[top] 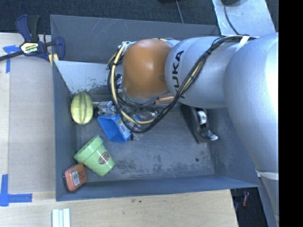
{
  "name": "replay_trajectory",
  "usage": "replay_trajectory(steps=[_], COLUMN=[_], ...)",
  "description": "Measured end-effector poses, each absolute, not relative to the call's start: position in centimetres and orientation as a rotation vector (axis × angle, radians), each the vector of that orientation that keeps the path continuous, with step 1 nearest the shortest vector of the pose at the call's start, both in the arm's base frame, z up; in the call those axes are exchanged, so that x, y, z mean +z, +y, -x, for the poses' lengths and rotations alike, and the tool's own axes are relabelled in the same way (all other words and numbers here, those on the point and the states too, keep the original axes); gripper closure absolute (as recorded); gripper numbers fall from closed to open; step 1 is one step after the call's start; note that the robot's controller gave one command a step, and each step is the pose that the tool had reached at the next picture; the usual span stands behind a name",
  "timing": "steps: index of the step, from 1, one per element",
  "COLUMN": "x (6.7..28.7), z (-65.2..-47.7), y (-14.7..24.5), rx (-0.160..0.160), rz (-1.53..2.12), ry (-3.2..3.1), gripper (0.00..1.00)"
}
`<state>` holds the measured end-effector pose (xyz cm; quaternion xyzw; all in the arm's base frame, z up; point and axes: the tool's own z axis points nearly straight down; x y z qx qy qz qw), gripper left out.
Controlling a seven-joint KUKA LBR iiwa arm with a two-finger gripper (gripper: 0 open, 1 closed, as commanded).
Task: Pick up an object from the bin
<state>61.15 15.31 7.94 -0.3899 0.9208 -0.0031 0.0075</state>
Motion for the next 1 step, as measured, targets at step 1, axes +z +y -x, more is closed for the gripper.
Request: replay_trajectory(steps=[1], x=[7.94], z=[-61.43], y=[17.68], rx=[-0.01], rz=[1.2], ry=[2.879], gripper=[0.0])
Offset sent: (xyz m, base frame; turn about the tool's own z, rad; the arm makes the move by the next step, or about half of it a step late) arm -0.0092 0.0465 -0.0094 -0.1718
